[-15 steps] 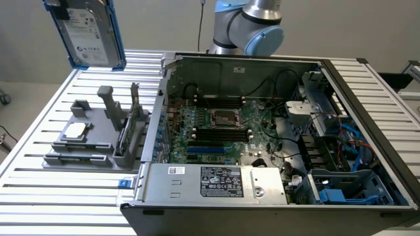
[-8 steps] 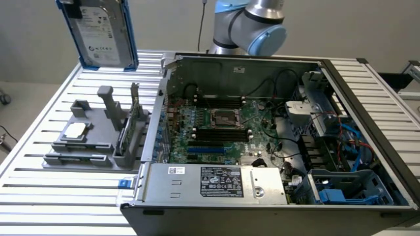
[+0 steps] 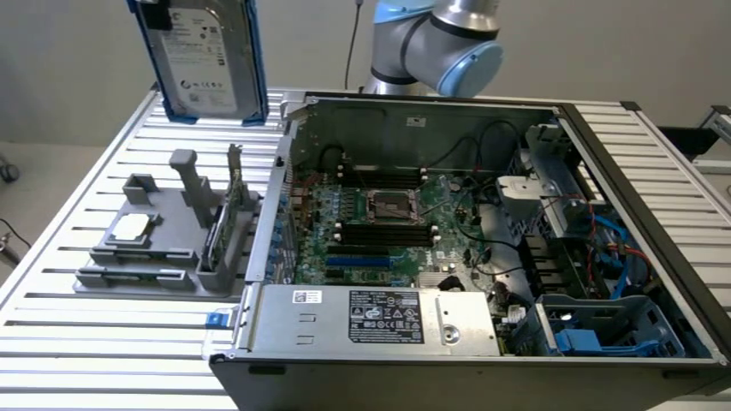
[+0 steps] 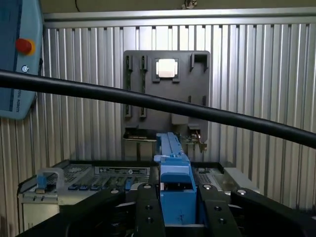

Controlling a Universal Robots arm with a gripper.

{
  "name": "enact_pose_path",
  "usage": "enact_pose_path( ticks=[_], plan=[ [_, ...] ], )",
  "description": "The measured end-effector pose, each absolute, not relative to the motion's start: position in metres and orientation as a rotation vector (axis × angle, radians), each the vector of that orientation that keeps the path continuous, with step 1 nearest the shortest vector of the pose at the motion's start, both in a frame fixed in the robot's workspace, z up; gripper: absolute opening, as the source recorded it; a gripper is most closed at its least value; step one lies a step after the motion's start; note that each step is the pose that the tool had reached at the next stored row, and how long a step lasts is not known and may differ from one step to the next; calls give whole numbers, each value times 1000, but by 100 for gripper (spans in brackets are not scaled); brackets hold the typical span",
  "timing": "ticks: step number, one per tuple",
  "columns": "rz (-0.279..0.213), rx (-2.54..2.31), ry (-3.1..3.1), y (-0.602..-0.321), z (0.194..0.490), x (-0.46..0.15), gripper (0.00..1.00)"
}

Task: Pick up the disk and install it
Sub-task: 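Pick up the disk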

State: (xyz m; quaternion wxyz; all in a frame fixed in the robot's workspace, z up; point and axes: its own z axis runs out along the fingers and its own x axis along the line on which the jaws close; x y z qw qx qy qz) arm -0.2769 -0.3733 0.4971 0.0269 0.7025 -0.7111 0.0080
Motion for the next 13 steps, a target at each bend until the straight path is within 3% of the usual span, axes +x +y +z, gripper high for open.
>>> enact_pose_path(
  ticks=[13],
  plan=[
    [24, 2170, -2196, -396, 503, -218, 32]
  ],
)
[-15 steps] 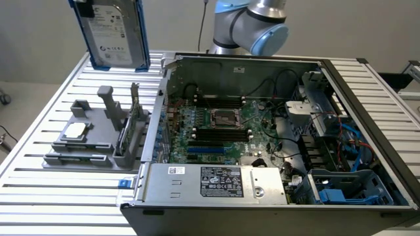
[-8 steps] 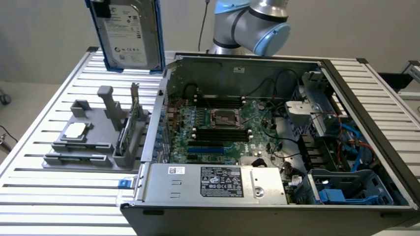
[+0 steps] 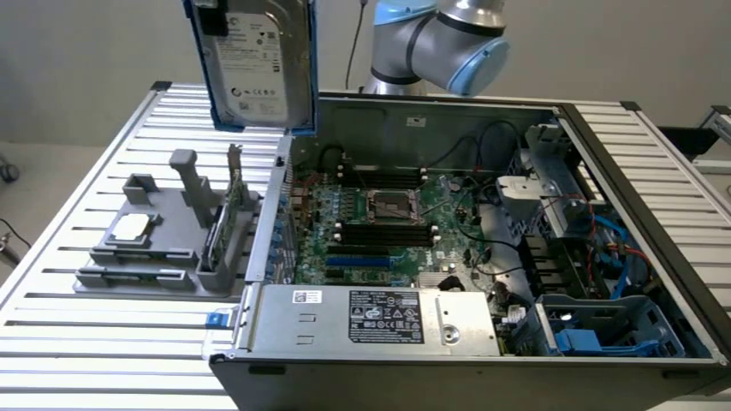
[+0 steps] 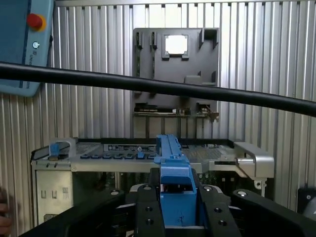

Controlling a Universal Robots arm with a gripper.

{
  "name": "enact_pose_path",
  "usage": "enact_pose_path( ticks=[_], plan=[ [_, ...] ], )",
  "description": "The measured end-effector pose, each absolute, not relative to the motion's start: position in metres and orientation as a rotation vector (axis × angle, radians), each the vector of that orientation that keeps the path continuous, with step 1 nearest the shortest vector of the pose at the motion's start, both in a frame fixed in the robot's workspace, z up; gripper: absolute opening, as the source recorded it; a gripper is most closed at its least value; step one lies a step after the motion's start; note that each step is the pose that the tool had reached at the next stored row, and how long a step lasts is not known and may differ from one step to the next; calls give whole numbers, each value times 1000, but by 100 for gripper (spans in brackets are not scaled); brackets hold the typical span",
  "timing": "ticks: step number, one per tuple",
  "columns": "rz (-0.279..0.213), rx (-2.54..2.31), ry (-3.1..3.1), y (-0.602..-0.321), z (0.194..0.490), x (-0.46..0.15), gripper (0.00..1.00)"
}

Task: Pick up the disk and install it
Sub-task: 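Pick up the disk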

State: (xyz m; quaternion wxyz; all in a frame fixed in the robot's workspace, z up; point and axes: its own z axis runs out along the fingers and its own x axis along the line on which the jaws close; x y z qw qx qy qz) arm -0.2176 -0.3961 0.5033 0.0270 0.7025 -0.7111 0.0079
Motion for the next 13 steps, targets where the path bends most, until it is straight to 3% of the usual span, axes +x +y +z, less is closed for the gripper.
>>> enact_pose_path(
  ticks=[13],
  plan=[
    [24, 2169, -2196, -421, 507, -159, 32]
  ],
)
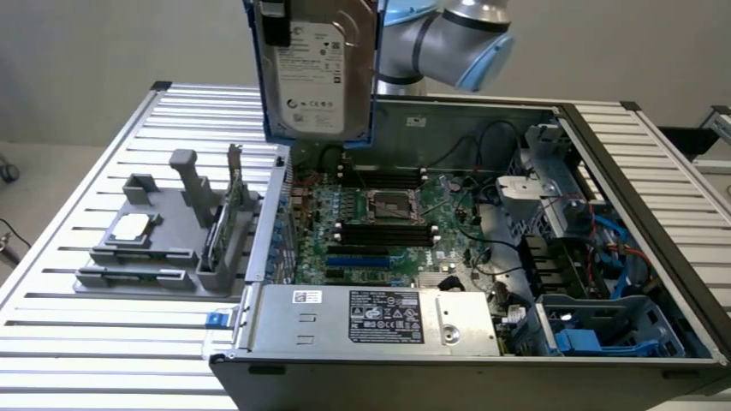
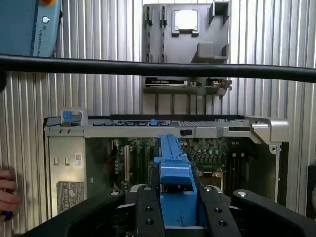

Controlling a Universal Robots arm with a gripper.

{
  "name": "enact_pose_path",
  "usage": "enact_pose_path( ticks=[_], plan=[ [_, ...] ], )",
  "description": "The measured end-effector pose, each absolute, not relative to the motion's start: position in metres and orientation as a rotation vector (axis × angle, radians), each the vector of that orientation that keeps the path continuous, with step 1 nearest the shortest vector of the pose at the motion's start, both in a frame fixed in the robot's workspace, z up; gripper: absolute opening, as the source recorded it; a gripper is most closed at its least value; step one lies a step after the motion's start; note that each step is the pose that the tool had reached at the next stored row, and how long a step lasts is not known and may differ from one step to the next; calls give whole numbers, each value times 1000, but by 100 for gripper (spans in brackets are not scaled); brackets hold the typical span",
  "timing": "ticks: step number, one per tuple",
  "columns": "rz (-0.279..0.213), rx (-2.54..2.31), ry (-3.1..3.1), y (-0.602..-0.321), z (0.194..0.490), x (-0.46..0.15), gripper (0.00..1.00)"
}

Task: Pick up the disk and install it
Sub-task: 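Pick up the disk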

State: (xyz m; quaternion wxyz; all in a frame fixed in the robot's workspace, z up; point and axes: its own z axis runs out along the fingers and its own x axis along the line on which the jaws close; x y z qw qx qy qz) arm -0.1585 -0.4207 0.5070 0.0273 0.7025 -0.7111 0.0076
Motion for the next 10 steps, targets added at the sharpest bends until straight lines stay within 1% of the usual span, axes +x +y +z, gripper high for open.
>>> enact_pose_path(
  ticks=[10],
  plan=[
    [23, 2170, -2196, -445, 507, -133, 32]
  ],
)
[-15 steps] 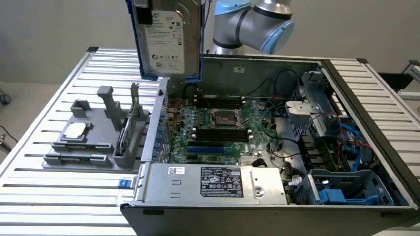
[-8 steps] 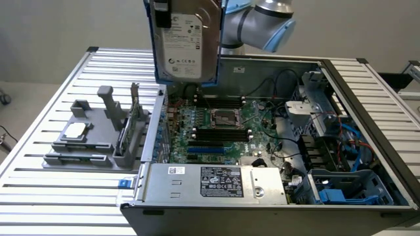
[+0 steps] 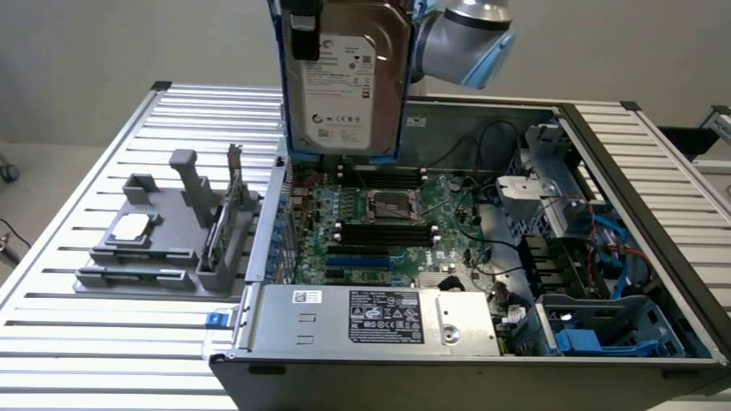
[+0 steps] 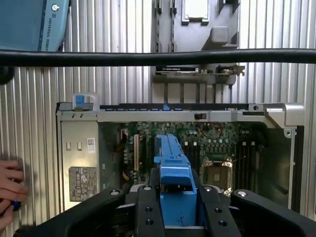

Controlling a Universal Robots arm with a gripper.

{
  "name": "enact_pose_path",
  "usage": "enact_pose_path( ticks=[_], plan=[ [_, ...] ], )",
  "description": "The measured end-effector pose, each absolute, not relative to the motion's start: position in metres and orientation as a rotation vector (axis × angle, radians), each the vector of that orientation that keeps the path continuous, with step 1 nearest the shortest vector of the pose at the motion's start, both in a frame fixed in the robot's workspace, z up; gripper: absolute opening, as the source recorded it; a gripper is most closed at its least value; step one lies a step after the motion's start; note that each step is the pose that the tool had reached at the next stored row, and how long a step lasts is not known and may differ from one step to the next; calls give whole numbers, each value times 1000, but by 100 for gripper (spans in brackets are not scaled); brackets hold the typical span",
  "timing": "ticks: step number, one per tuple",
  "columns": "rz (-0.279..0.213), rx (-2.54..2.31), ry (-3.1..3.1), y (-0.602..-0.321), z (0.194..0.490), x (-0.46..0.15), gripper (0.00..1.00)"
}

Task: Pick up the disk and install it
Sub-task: 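Pick up the disk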

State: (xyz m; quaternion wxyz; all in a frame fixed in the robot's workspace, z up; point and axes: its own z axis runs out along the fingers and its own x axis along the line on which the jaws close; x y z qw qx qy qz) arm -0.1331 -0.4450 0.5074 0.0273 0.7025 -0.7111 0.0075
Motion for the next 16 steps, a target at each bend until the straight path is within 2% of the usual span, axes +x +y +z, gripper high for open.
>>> enact_pose_path(
  ticks=[16],
  plan=[
    [23, 2170, -2196, -478, 511, -64, 32]
  ],
)
